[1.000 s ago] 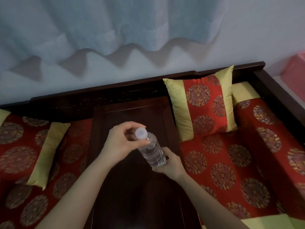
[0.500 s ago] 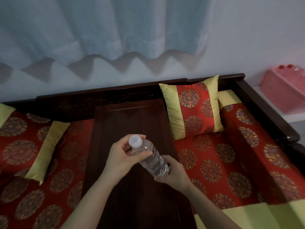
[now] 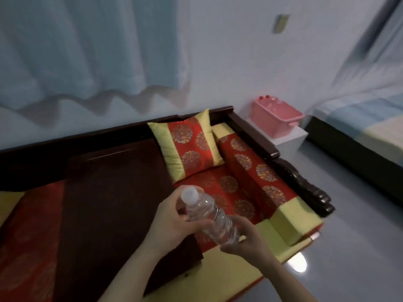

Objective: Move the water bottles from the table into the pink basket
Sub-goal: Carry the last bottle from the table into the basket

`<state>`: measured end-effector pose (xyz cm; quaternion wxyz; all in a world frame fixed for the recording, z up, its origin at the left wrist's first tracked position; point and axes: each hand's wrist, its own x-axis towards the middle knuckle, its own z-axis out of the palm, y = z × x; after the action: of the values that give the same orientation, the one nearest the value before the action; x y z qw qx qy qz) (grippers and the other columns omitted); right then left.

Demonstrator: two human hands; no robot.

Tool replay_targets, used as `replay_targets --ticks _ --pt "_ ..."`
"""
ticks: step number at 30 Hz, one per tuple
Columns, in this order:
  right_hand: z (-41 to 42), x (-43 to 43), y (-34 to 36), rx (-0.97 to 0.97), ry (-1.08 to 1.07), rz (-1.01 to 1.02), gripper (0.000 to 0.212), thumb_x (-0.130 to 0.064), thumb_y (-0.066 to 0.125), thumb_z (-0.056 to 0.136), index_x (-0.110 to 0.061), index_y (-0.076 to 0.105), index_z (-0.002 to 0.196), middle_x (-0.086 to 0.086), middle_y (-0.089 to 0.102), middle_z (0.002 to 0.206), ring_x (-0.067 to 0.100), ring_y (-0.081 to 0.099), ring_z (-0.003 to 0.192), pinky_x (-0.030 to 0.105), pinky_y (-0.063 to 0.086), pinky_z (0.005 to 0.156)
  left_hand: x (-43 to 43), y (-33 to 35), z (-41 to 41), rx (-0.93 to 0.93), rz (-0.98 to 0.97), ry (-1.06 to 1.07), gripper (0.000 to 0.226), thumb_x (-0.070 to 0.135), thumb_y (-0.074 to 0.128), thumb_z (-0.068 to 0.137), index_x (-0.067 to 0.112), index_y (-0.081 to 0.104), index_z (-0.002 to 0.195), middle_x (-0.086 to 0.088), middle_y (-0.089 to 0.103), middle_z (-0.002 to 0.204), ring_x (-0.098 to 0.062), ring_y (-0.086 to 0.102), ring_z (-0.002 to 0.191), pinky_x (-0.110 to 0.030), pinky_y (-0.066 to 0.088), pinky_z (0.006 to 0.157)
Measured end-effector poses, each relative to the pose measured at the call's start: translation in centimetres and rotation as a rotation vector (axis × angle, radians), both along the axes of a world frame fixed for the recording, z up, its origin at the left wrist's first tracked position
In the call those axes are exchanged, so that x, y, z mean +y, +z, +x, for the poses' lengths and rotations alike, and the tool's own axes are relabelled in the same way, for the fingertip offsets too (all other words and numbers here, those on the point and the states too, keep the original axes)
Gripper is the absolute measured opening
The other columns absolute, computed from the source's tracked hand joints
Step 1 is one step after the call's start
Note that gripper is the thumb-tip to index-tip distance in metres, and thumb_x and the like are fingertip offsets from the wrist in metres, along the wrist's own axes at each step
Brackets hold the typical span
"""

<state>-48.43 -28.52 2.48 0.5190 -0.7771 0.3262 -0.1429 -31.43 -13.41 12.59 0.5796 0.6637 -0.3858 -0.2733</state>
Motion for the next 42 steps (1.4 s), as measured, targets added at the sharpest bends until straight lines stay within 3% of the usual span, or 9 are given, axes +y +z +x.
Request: replay_targets --ticks 3,6,12,15,19,24,31,38,42 --pt "-6.3 -2.4 1.7 -0.008 -0.106 0.050 0.069 -0.028 0.094 0.044 -0.052 0.064 0.101 -0.009 0.062 0.110 0.000 0.058 0.092 0.025 0.052 0.080 -3.5 0.6 -4.3 0.068 -0.056 -0.033 0.056 0.012 0.090 0.056 0.025 0.067 0.105 0.002 0.073 0.105 -0.012 0.070 0.096 -0.025 0.058 0.074" --pt "-12.6 -4.9 2.8 -0.016 -0.200 0.088 0.068 -0.022 0.094 0.043 -0.045 0.067 0.101 -0.010 0.063 0.109 0.004 0.059 0.095 0.011 0.050 0.066 -8.1 1.1 -9.3 0.099 -0.099 -0.090 0.054 0.006 0.089 0.057 0.023 0.069 0.105 0.003 0.076 0.101 -0.013 0.072 0.092 -0.021 0.057 0.070" --pt "-23.8 -12.1 4.6 -0.031 -0.278 0.080 0.068 -0.017 0.091 0.048 -0.036 0.064 0.107 -0.003 0.064 0.111 0.013 0.061 0.098 0.030 0.058 0.075 -18.4 2.5 -19.7 0.018 -0.086 -0.237 0.058 0.015 0.091 0.057 0.025 0.067 0.109 0.008 0.075 0.103 -0.009 0.071 0.094 -0.024 0.059 0.072" --pt "-29.0 -17.1 5.3 -0.047 -0.281 0.087 0.067 -0.010 0.091 0.053 -0.028 0.063 0.111 0.001 0.067 0.106 0.001 0.065 0.084 0.020 0.053 0.064 -24.0 2.9 -24.6 0.023 -0.096 -0.256 0.063 0.022 0.092 0.054 0.025 0.065 0.112 0.006 0.075 0.104 -0.010 0.071 0.095 -0.026 0.059 0.073" --pt "-35.1 -24.5 5.7 -0.030 -0.300 0.104 0.064 -0.021 0.089 0.053 -0.038 0.062 0.108 -0.008 0.064 0.109 0.010 0.063 0.089 0.023 0.056 0.067 -31.7 2.9 -30.7 -0.005 -0.097 -0.274 0.065 0.033 0.090 0.049 0.026 0.065 0.109 0.001 0.075 0.103 -0.014 0.071 0.095 -0.029 0.059 0.076" --pt "-38.7 -32.3 5.0 0.019 -0.285 0.112 0.066 -0.026 0.088 0.050 -0.040 0.060 0.108 -0.011 0.060 0.111 0.018 0.062 0.090 0.027 0.059 0.070 -39.1 2.0 -34.5 -0.035 -0.068 -0.258 0.059 0.018 0.090 0.058 0.026 0.066 0.110 0.002 0.075 0.102 -0.014 0.071 0.097 -0.029 0.060 0.076" --pt "-40.4 -43.4 2.7 0.002 -0.299 0.177 0.067 -0.011 0.089 0.051 -0.031 0.063 0.110 -0.002 0.063 0.114 0.007 0.061 0.071 0.021 0.052 0.061 -50.8 0.4 -36.8 -0.070 -0.018 -0.249 0.065 0.028 0.090 0.054 0.024 0.066 0.114 0.004 0.076 0.101 -0.009 0.070 0.096 -0.026 0.058 0.080" --pt "-40.9 -59.0 2.5 0.029 -0.315 0.172 0.070 -0.017 0.088 0.042 -0.028 0.064 0.107 0.002 0.065 0.110 0.012 0.057 0.070 0.027 0.052 0.065 -66.3 -0.5 -37.2 -0.079 -0.023 -0.232 0.060 0.025 0.092 0.053 0.032 0.065 0.106 0.026 0.071 0.101 0.000 0.068 0.095 -0.010 0.054 0.072" --pt "-40.1 -67.5 3.4 0.035 -0.262 0.192 0.068 -0.006 0.088 0.053 -0.025 0.062 0.113 0.003 0.062 0.113 0.012 0.061 0.074 0.023 0.054 0.061 -74.2 0.4 -36.6 -0.071 -0.013 -0.197 0.055 0.022 0.091 0.053 0.025 0.068 0.103 0.018 0.073 0.099 -0.003 0.070 0.093 -0.017 0.056 0.074"
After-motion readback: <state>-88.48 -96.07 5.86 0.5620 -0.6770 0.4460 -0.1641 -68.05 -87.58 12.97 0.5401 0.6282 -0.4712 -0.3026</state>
